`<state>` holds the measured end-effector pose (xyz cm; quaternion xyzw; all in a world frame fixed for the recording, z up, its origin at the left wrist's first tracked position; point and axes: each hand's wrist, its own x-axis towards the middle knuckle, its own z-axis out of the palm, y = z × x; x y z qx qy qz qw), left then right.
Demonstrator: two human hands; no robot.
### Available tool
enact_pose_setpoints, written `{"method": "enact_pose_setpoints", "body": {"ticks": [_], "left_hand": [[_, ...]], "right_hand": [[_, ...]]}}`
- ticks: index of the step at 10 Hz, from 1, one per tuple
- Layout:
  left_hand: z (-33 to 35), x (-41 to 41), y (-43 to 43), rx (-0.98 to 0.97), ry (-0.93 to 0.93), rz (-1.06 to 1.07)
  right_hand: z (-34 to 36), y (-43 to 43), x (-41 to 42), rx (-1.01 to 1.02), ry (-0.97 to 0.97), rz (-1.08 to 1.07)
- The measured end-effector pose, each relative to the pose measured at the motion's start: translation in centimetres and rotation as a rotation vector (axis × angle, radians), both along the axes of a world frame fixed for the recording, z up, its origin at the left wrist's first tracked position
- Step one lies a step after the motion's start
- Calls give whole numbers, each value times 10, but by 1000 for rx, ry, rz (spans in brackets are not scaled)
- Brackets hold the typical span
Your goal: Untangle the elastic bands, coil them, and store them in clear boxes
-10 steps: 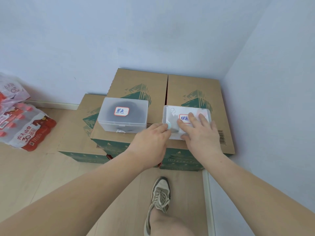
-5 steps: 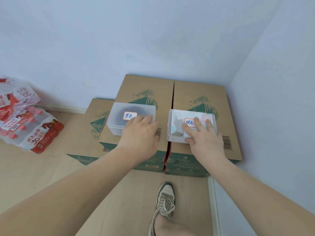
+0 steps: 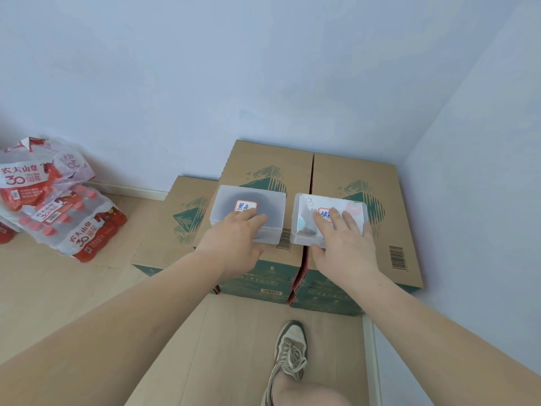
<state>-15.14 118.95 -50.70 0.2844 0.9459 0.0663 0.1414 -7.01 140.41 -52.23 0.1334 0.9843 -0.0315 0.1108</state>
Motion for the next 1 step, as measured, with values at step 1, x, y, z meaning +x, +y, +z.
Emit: {"method": "enact_pose_setpoints", "body": {"ticks": [1], "left_hand": [[21, 13, -27, 124, 107, 66]], "right_hand": [[39, -22, 6, -147, 84, 32]]}}
